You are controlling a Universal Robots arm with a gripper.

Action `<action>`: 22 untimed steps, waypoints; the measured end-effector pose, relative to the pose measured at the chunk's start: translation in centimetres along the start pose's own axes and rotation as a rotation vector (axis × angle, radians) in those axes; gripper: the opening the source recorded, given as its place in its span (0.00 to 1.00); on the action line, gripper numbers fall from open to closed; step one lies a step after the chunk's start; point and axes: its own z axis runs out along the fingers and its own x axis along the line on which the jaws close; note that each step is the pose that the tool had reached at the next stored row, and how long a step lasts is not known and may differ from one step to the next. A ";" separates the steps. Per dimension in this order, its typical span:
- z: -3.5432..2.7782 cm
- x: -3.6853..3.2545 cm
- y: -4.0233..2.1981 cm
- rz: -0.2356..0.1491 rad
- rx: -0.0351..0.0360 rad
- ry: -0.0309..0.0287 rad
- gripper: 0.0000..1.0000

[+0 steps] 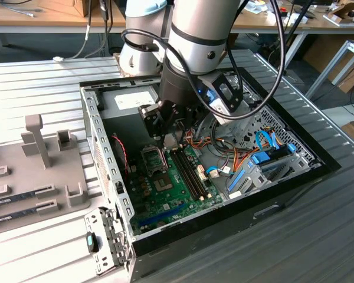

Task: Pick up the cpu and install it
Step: 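Pick up the cpu and move it towards the insertion slot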

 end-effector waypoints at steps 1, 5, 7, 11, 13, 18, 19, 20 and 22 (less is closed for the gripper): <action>0.07 0.00 -0.05 0.000 -0.0001 0.0000 0.47; 0.27 0.00 -0.17 0.000 0.0000 0.0000 0.47; 0.37 0.00 -0.24 0.000 0.0000 0.0000 0.47; 0.57 0.01 -0.36 0.000 0.0000 0.0000 0.47; 0.67 0.01 -0.42 0.000 0.0000 0.0000 0.47; 0.92 0.01 -0.57 0.000 0.0000 0.0000 0.47; 0.96 0.01 -0.59 0.000 0.0000 0.0000 0.47; 1.03 0.01 -0.63 0.000 0.0000 0.0000 0.47; 1.10 0.01 -0.67 0.000 0.0000 0.0000 0.47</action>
